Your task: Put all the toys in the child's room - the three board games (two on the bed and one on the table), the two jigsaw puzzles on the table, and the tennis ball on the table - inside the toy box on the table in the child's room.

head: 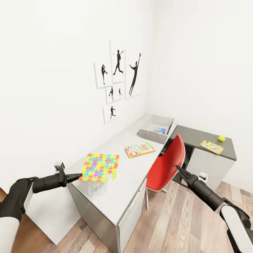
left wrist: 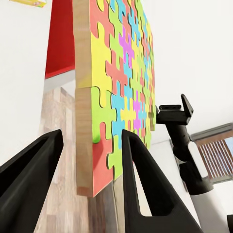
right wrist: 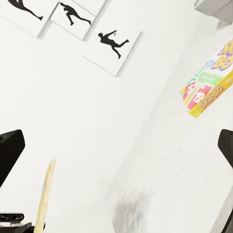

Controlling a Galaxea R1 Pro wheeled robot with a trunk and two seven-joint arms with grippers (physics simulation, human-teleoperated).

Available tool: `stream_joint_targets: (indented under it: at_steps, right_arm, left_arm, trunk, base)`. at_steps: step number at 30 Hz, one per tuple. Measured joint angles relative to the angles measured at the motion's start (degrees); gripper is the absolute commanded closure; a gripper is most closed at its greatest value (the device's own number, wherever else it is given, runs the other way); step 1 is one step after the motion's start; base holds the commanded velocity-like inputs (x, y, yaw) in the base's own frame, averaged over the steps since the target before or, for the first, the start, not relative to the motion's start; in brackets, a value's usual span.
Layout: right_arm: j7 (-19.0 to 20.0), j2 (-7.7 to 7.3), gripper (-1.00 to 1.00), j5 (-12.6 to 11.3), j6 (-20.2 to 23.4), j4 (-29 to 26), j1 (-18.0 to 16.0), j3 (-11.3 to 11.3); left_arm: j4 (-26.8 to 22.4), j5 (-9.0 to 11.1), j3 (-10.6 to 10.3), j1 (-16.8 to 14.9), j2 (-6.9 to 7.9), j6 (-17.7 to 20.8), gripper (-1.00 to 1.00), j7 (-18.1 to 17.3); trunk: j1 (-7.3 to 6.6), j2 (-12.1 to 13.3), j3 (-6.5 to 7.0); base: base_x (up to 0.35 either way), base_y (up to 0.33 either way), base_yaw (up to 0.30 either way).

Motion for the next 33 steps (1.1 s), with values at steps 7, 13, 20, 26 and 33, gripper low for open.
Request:
stream_joint_targets:
  at_steps: [7,13,20,26,33]
  right_arm:
    - [2.50,-0.10,-1.00,0.05,-0.01,0.03,0.00,-0.09]
    - [2.83,-0.07,-1.00,0.01,-0.07,0.07,0.00,-0.08]
    - [2.78,-0.06,-1.00,0.01,-0.16,0.12,0.00,-0.02]
    - [2.85,-0.06,-1.00,0.01,-0.17,0.12,0.00,-0.01]
    - [2.85,-0.06,-1.00,0.08,-0.17,0.12,0.00,-0.03]
  left_arm:
    - [-0.01,0.05,0.03,0.01,0.00,-0.03,1.00,-0.01]
    - [-0.01,0.08,0.00,0.01,-0.14,-0.04,1.00,-0.01]
    - [-0.01,0.06,0.08,0.01,-0.11,-0.03,1.00,-0.01]
    - [-0.01,0.17,0.09,0.01,-0.09,-0.03,1.00,-0.01]
    - [-0.01,0.18,0.13,0.01,0.23,-0.10,1.00,-0.01]
  trunk:
    - [-1.54,2.81,1.90]
    - [-2.86,5.23,3.53]
    - [-4.40,8.05,5.43]
    - [-5.73,10.46,7.06]
    - [-7.27,13.28,8.97]
  base:
    - [0.000,0.000,-0.013]
    - [0.000,0.000,-0.001]
    - [0.000,0.000,0.000]
    - [0.000,0.000,0.000]
    - [0.000,0.000,0.000]
